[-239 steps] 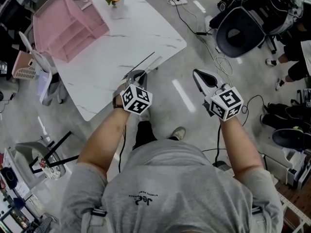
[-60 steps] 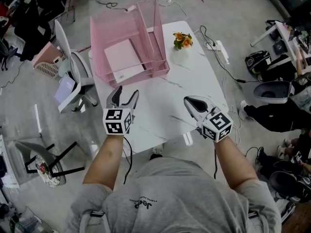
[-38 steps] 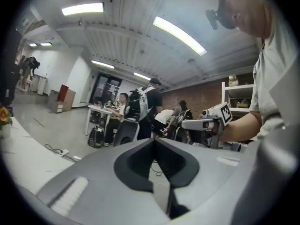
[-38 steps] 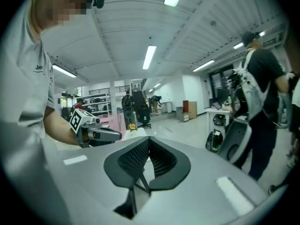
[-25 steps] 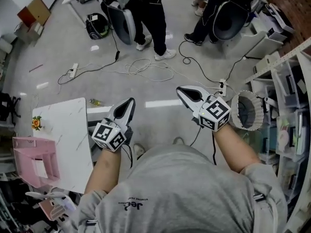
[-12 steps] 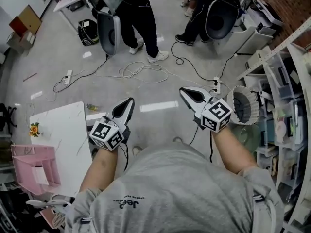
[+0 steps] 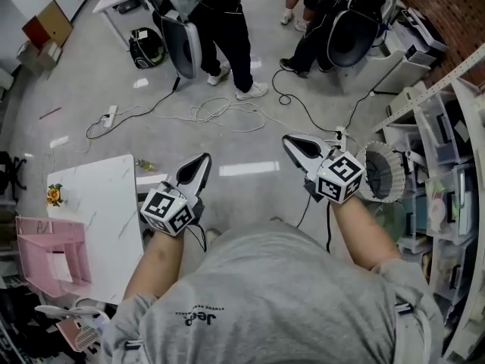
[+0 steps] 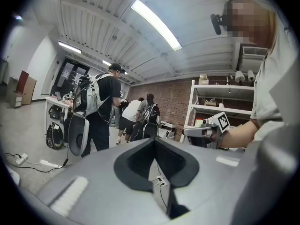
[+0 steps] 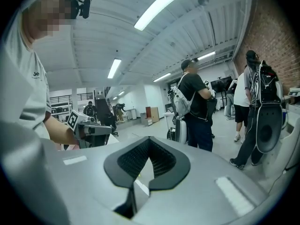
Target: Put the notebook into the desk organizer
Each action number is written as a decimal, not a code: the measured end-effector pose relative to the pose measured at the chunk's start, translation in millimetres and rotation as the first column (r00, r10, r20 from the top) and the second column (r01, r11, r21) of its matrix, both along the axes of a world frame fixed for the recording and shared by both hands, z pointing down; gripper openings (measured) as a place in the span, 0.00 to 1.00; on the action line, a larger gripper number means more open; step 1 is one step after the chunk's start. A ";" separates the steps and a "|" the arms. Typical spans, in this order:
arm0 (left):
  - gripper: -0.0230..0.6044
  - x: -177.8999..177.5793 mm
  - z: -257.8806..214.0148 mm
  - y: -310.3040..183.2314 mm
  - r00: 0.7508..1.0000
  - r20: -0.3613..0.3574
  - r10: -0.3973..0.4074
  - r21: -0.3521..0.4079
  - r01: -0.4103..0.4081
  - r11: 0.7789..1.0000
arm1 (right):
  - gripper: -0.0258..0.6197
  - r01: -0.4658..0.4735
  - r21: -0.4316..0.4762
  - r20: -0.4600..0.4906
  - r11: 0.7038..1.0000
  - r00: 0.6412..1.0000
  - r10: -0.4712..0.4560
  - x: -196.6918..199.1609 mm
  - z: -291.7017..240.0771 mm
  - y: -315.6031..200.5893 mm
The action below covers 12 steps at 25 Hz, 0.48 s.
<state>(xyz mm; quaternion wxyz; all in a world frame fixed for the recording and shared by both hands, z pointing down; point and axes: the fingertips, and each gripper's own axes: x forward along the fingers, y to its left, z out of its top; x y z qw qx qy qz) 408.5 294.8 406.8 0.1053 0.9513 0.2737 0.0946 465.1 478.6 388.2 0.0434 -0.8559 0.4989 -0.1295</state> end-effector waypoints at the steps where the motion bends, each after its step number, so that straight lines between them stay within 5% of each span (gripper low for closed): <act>1: 0.13 0.1 -1.3 0.9 1.000 -0.003 0.002 0.001 -0.002 1.000 | 0.04 0.000 -0.004 -0.002 1.000 1.000 0.000 0.0 -0.4 0.2; 12: 0.13 -5.3 -3.3 -1.1 1.000 -0.011 0.001 0.003 -0.001 1.000 | 0.04 0.021 -0.026 -0.017 0.999 1.000 -0.021 -5.9 -3.1 -5.2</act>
